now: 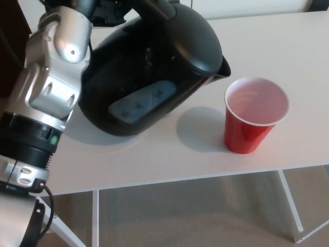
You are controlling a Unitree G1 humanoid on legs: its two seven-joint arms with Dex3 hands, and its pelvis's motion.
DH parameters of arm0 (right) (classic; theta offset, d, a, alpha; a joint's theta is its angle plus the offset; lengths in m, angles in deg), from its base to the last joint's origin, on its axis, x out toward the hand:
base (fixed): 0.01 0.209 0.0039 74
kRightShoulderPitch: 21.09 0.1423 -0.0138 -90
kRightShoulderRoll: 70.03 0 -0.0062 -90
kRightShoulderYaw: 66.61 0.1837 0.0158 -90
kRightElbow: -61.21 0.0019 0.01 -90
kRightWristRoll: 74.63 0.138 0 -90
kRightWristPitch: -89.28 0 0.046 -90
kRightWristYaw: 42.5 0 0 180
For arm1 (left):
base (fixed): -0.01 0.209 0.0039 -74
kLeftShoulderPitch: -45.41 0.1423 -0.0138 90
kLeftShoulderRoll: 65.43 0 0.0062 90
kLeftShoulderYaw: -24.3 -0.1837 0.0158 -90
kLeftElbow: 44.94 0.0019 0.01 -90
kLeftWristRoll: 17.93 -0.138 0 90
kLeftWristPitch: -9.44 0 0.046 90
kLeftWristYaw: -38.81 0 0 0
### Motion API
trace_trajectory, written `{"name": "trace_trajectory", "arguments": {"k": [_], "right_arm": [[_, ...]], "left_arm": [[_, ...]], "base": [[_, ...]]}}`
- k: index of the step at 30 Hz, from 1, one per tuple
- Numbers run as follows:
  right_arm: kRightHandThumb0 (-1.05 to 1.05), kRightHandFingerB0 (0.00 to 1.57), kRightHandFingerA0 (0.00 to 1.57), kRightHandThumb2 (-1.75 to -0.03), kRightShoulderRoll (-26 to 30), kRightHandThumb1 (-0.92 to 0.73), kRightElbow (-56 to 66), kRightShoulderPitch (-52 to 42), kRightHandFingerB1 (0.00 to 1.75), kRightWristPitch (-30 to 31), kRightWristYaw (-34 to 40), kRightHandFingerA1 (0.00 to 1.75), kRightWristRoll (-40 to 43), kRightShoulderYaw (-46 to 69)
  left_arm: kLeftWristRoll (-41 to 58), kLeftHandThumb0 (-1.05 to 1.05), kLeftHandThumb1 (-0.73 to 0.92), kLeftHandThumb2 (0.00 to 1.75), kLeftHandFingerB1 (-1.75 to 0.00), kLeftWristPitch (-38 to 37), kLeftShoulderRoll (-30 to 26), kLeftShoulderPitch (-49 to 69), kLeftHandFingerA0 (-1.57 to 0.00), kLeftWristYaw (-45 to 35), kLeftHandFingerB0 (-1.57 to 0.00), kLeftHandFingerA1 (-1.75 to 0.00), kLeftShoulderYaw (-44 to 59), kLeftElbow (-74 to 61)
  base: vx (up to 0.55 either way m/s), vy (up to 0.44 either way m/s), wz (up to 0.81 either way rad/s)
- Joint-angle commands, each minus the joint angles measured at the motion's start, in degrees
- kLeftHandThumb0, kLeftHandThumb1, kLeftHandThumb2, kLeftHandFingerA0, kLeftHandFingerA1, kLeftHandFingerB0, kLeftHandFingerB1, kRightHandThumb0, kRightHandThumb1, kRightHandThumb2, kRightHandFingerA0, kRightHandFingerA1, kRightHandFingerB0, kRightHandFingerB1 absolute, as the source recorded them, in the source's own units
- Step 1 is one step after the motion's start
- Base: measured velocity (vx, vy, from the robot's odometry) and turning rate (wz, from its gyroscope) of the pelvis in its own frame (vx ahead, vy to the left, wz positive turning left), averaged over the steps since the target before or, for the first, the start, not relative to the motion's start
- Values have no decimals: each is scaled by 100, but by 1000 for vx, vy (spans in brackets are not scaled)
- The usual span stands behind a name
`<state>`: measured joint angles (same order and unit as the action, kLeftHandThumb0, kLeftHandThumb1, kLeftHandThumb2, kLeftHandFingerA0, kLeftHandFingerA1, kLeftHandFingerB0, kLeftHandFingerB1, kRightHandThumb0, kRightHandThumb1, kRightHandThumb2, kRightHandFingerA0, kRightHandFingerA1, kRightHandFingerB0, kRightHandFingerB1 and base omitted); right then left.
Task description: The robot walk towards a table in front and uses its left hand to pick up the pot from the base and pour water to the cup on the right hand side
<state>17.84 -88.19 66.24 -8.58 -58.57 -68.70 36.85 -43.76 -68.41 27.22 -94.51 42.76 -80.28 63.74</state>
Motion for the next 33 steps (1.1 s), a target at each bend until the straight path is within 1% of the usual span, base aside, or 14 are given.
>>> {"name": "trace_trajectory", "arguments": {"k": [1, 2, 4, 7, 8, 10, 11, 14, 15, 23, 27, 28, 30, 33], "right_arm": [[-28, 50, 69, -56, 132, -55, 51, -14, 47, 64, 9, 57, -17, -28], [-28, 52, 71, -56, 147, -55, 51, -15, 47, 34, 47, 57, -52, -53], [-30, 54, 73, -56, 160, -54, 40, 5, 47, 24, 102, 56, -94, -87], [-30, 53, 73, -56, 165, -54, 68, 1, 46, 33, 188, 55, -145, -135], [-32, 53, 75, -55, 181, -52, 55, 6, 46, 23, 201, 55, -175, -164], [-32, 53, 75, -55, 201, -52, 38, 13, 46, 15, 215, 55, -210, -198], [-33, 53, 76, -55, 215, -53, 21, 30, 46, 4, 220, 56, -224, -209], [-33, 53, 76, -56, 217, -53, 49, 38, 46, 13, 225, 56, -223, -218], [-32, 54, 75, -55, 228, -53, 39, 65, 46, 45, 235, 55, -217, -214], [-32, 54, 75, -56, 289, -54, 56, 159, 46, 122, 299, 55, -278, -287], [-32, 54, 73, -56, 293, -55, 79, 168, 46, 136, 260, 55, -222, -276], [-32, 54, 73, -56, 293, -55, 90, 171, 46, 144, 257, 54, -220, -279], [-32, 53, 73, -56, 299, -56, 95, 177, 46, 160, 267, 54, -233, -290], [-33, 52, 71, -56, 309, -57, 93, 167, 46, 100, 212, 55, -217, -285]], "left_arm": [[-690, -12, 76, 62, -141, -605, -109, -517, -86, 506, -66, -172, -325, 0], [-859, -15, 74, 60, -138, -926, -199, -623, -75, 619, -58, -175, -500, 59], [-1032, -12, 71, 60, -140, -1230, -299, -731, -78, 781, -60, -175, -666, 173], [-1324, -16, 65, 58, -117, -1470, -428, -888, -80, 987, -69, -175, -925, 293], [-1331, -28, 48, 68, -61, -1568, -441, -943, -106, 1025, -78, -156, -976, 341], [-1344, -28, 48, 68, -61, -1689, -460, -1004, -106, 1055, -78, -156, -1031, 393], [-1373, -27, 61, 58, -52, -1789, -477, -1068, -98, 1082, -84, -159, -1073, 435], [-1422, -27, 61, 58, -53, -1868, -498, -1145, -100, 1104, -84, -156, -1113, 491], [-1487, -30, 60, 58, -48, -1916, -511, -1219, -105, 1122, -73, -152, -1154, 511], [-2039, -30, 55, 57, -52, -2255, -721, -1532, -107, 1466, -84, -151, -1400, 717], [-2233, -33, 52, 60, -53, -2447, -767, -1646, -99, 1737, -80, -155, -1477, 831], [-2236, -38, 45, 67, -57, -2449, -770, -1654, -104, 1723, -75, -146, -1461, 830], [-2261, -30, 57, 57, -50, -2439, -754, -1680, -98, 1727, -80, -151, -1436, 841], [-2107, -33, 57, 57, -53, -2531, -717, -1755, -105, 1605, -82, -154, -1291, 856]], "base": [[0, 0, 0], [0, 0, 0], [0, 0, 0], [0, 0, 0], [0, 0, 0], [0, 0, 0], [0, 0, 0], [0, 0, 0], [0, 0, 0], [0, 0, 0], [0, 0, 0], [0, 0, 0], [0, 0, 0], [0, 0, 0]]}}
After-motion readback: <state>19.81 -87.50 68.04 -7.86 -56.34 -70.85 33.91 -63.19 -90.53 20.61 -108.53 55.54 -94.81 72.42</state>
